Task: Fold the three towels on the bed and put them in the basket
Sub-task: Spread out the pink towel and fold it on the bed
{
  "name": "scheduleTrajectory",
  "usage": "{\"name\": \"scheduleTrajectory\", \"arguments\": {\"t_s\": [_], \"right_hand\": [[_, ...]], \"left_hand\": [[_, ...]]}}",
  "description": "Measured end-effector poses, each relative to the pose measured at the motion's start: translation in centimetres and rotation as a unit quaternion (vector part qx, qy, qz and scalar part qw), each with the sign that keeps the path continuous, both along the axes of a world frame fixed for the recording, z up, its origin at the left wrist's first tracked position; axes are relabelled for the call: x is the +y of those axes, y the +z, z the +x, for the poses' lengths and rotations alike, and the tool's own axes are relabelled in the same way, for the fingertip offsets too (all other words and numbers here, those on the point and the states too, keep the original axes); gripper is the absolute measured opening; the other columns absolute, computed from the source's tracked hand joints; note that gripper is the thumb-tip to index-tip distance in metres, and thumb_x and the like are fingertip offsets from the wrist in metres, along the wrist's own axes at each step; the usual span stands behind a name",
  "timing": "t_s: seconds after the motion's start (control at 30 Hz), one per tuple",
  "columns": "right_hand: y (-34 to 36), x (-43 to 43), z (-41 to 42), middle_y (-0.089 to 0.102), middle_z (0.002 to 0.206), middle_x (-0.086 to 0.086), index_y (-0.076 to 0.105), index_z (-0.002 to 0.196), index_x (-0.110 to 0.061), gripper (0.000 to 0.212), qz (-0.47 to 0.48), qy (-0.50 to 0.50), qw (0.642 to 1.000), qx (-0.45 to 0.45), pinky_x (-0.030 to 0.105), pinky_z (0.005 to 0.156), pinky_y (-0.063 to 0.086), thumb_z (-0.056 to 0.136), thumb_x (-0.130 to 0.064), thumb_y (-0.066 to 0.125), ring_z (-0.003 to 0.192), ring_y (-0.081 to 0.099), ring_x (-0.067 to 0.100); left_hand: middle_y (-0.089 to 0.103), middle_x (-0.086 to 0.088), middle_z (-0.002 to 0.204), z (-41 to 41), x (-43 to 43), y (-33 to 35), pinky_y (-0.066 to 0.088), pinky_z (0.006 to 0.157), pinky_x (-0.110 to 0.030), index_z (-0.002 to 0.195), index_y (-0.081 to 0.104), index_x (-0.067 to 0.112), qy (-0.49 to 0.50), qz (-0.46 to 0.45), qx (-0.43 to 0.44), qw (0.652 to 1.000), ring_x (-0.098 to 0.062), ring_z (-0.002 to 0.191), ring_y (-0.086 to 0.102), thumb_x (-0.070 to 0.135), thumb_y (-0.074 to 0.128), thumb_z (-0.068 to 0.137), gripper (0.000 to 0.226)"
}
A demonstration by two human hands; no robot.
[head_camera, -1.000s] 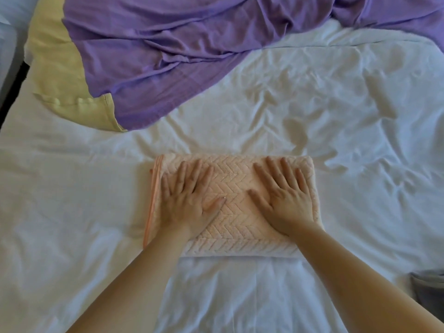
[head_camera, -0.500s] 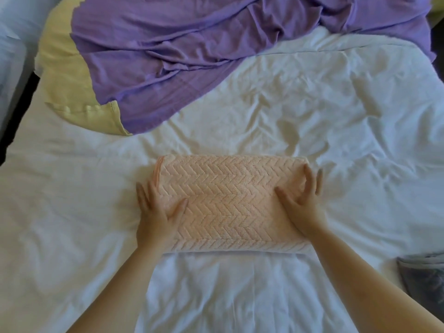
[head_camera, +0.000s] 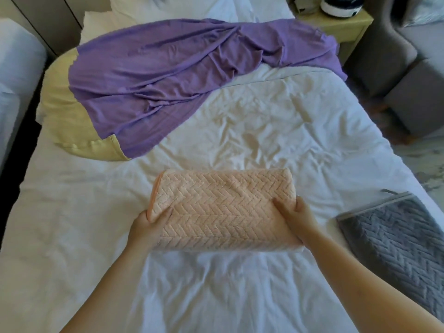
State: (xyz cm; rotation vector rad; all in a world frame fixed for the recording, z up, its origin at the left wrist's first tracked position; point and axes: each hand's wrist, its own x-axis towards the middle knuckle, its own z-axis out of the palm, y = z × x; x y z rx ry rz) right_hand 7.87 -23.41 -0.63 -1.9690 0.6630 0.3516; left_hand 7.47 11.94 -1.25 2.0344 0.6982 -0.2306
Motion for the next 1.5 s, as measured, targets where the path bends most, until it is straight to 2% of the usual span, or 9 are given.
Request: {"name": "scheduleTrajectory", "arguments": {"t_s": [0.1, 0.33, 0.47, 0.63, 0.77, 0.93, 1.03, 1.23, 1.5], "right_hand": [[2.7, -1.8, -3.1, 0.058, 0.106, -0.004, 0.047, 0.126, -0.019, 0.065, 0.001, -0.05, 0.998, -0.026, 0.027, 0.071, 0.047, 0.079, -0.063, 0.057, 0.088, 0.056, 0.015], [7.2, -8.6, -11.3, 0.053, 0.091, -0.018, 0.048, 0.12, -0.022, 0.048, 0.0, -0.19, 0.976, -0.107, 0.013, 0.055, 0.038, 0.085, -0.055, 0.055, 0.077, 0.051, -0.003], [7.5, -13.4, -18.1, 0.058, 0.105, -0.006, 0.048, 0.121, -0.022, 0.045, -0.002, -0.273, 0.953, -0.131, 0.02, 0.067, 0.044, 0.087, -0.05, 0.056, 0.087, 0.056, 0.007], [6.9, -19.6, -25.0, 0.057, 0.101, -0.013, 0.049, 0.12, -0.023, 0.038, -0.007, -0.392, 0.906, -0.159, 0.02, 0.071, 0.041, 0.089, -0.045, 0.056, 0.086, 0.053, 0.0], [5.0, -24.2, -28.1, 0.056, 0.114, -0.005, 0.043, 0.126, -0.023, 0.041, 0.016, -0.465, 0.872, -0.15, 0.038, 0.089, 0.047, 0.093, -0.046, 0.047, 0.103, 0.055, 0.018], [1.7, -27.6, -29.5, 0.059, 0.118, 0.002, 0.043, 0.129, -0.018, 0.054, 0.051, -0.524, 0.843, -0.11, 0.049, 0.091, 0.05, 0.089, -0.055, 0.044, 0.103, 0.059, 0.023], [-0.4, -28.2, -29.5, 0.057, 0.113, -0.002, 0.04, 0.129, -0.018, 0.054, 0.054, -0.536, 0.838, -0.086, 0.044, 0.086, 0.049, 0.09, -0.056, 0.043, 0.099, 0.058, 0.02], [-1.1, -28.1, -28.6, 0.053, 0.103, -0.019, 0.037, 0.125, -0.027, 0.042, 0.041, -0.561, 0.818, -0.12, 0.032, 0.078, 0.046, 0.092, -0.052, 0.046, 0.092, 0.055, 0.002], [-3.0, -25.8, -29.0, 0.051, 0.107, -0.022, 0.034, 0.131, -0.028, 0.041, -0.009, -0.566, 0.814, -0.129, 0.035, 0.086, 0.042, 0.095, -0.046, 0.044, 0.098, 0.052, 0.0]], "left_hand": [[0.069, 0.002, 0.087, -0.3, -1.4, 3.1, 0.049, 0.066, -0.03, 0.097, 0.066, 0.018, -0.039, -0.018, -0.025, 0.999, -0.02, 0.085, 0.065, 0.064, 0.068, 0.065, 0.057], [0.062, 0.014, 0.083, 0.4, -10.6, 6.8, 0.043, 0.058, -0.023, 0.095, 0.061, 0.024, -0.148, -0.036, -0.08, 0.985, -0.005, 0.075, 0.058, 0.058, 0.067, 0.076, 0.039], [0.065, 0.008, 0.086, -0.3, -18.4, 7.3, 0.044, 0.06, -0.026, 0.097, 0.064, 0.02, -0.231, -0.057, -0.098, 0.966, -0.01, 0.078, 0.061, 0.051, 0.069, 0.079, 0.036], [0.063, 0.011, 0.09, -0.4, -30.0, 7.9, 0.045, 0.066, -0.025, 0.101, 0.06, 0.023, -0.345, -0.097, -0.102, 0.928, -0.012, 0.084, 0.06, 0.046, 0.069, 0.081, 0.032], [0.063, 0.014, 0.091, 0.5, -39.3, 7.3, 0.043, 0.065, -0.019, 0.102, 0.06, 0.024, -0.421, -0.107, -0.096, 0.896, -0.002, 0.083, 0.059, 0.045, 0.069, 0.081, 0.032], [0.058, 0.013, 0.082, 2.2, -47.4, 3.8, 0.038, 0.059, -0.021, 0.093, 0.057, 0.022, -0.464, -0.03, -0.107, 0.879, -0.01, 0.075, 0.056, 0.051, 0.065, 0.081, 0.033], [0.055, 0.008, 0.076, 3.0, -49.6, 1.3, 0.038, 0.064, -0.03, 0.086, 0.054, 0.02, -0.471, 0.005, -0.116, 0.875, -0.022, 0.078, 0.055, 0.055, 0.06, 0.084, 0.035], [0.062, 0.006, 0.085, 4.3, -50.9, -0.6, 0.047, 0.072, -0.032, 0.089, 0.059, 0.021, -0.481, -0.034, -0.122, 0.868, -0.017, 0.083, 0.059, 0.053, 0.059, 0.087, 0.032], [0.062, 0.014, 0.091, 4.0, -50.9, -1.7, 0.042, 0.067, -0.01, 0.104, 0.062, 0.023, -0.482, -0.074, -0.137, 0.862, -0.001, 0.084, 0.057, 0.046, 0.058, 0.09, 0.027]]}}
